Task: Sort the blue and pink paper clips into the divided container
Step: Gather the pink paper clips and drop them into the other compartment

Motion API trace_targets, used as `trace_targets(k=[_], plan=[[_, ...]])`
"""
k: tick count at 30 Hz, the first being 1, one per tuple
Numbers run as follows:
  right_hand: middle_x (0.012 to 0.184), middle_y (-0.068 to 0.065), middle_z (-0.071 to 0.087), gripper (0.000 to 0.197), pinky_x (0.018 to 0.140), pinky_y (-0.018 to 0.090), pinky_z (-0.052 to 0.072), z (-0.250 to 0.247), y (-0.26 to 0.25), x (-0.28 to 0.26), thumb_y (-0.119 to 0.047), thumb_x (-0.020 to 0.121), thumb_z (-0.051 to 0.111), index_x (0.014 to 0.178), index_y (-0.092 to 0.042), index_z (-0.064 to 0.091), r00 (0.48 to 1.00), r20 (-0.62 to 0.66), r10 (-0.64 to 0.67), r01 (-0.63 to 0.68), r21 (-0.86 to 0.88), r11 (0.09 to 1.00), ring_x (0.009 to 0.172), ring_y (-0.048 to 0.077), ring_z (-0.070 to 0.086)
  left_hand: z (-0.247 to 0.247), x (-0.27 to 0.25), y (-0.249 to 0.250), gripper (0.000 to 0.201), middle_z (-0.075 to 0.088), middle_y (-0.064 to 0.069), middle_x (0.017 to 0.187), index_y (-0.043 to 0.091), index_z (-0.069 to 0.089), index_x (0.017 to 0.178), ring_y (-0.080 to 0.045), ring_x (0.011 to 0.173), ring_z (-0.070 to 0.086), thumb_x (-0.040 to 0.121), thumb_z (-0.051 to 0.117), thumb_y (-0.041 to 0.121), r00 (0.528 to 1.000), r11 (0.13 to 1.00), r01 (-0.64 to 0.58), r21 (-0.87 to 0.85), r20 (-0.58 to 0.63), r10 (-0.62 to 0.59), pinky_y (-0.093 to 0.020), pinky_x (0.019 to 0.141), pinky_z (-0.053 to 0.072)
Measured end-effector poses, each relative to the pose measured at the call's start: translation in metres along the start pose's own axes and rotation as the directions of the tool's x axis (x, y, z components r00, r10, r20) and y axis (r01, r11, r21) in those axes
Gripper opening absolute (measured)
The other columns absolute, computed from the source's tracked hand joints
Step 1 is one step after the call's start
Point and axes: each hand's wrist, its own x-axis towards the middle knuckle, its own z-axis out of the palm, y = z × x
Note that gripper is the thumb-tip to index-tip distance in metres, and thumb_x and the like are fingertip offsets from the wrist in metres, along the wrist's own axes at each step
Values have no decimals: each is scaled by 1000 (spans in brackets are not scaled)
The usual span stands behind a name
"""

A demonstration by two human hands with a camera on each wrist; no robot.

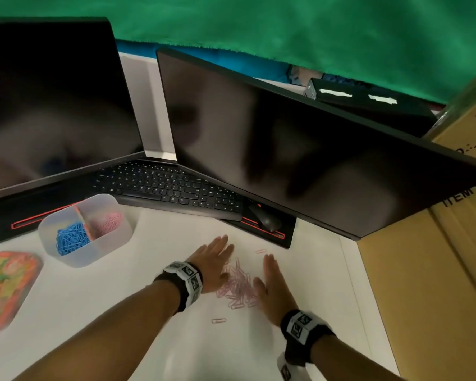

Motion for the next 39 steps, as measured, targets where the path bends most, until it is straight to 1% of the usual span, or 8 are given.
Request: trace_targets(k=[5, 11, 16, 19, 23, 27, 34, 39], plan=[[160, 8, -4, 63, 121, 37, 6, -24, -4, 34, -26, 99, 33, 152, -14, -1, 996, 60, 66, -58, -116, 992, 148, 21, 0, -1, 11, 16, 72, -16, -4, 160, 18, -1, 153, -19, 148, -11, 96, 40, 34, 995, 998, 2, 61, 96, -8, -44, 121, 3], [160, 3, -9, 59, 118, 34, -4, -10, -11, 29, -28, 101, 29, 152, -18, 0, 967, 192, -165, 214, -275, 937, 147, 18, -10, 20, -9, 18, 70, -9, -3, 161, 21, 4, 152, -18, 148, -6, 93, 41, 29, 990, 983, -138, 118, 40, 134, -44, 121, 4], [160, -2, -5, 63, 120, 26, -4, 0, -7, -9, -17, 99, 34, 152, -15, 0, 902, 279, -330, 393, -212, 895, 145, 9, -8, 38, -31, 12, 74, 1, 0, 161, 25, 6, 152, -16, 148, 2, 90, 47, 29, 977, 976, -211, 62, 2, 211, -37, 121, 3], [159, -5, 7, 67, 113, 10, 4, -3, 3, -25, -19, 96, 42, 151, -19, 4, 925, 211, -315, 334, -59, 941, 145, 3, 5, 39, -44, 6, 74, 12, -2, 160, 26, 12, 152, -19, 147, 14, 88, 50, 30, 976, 977, -211, 19, -59, 212, -33, 119, 11], [146, -1, 26, 78, 108, 21, 33, -15, 32, -42, -22, 87, 55, 151, -22, 10, 995, 20, -93, 95, -134, 986, 134, 16, 32, 41, -59, 0, 88, 14, -3, 155, 25, 8, 152, -24, 138, 24, 82, 58, 45, 991, 999, -26, -43, -133, 20, -37, 110, 33], [141, 2, 22, 81, 109, 24, 32, -9, 35, -47, -26, 86, 57, 150, -20, 8, 994, 109, -10, 30, -180, 983, 131, 20, 35, 47, -59, 3, 101, 21, -1, 140, 23, 11, 150, -22, 122, 37, 73, 68, 54, 992, 988, 67, -141, -96, -82, -35, 95, 46], [113, -4, 38, 49, 87, 24, 48, 15, -18, -13, -37, 82, 65, 126, -28, 45, 991, 91, -93, 96, -35, 995, 97, 16, 57, 42, -40, 20, 53, 39, 1, 122, 25, 46, 130, -20, 99, 59, 83, 63, 42, 983, 971, 91, -223, -137, -123, -29, 84, 51], [99, -2, 50, 14, 81, 32, 52, 19, -41, -1, -32, 90, 52, 99, -23, 56, 991, 105, -87, 91, -35, 995, 87, 18, 57, 39, -35, 22, 28, 51, -2, 113, 20, 57, 116, -25, 92, 62, 91, 52, 34, 971, 965, 125, -231, -169, -166, -30, 78, 51]])
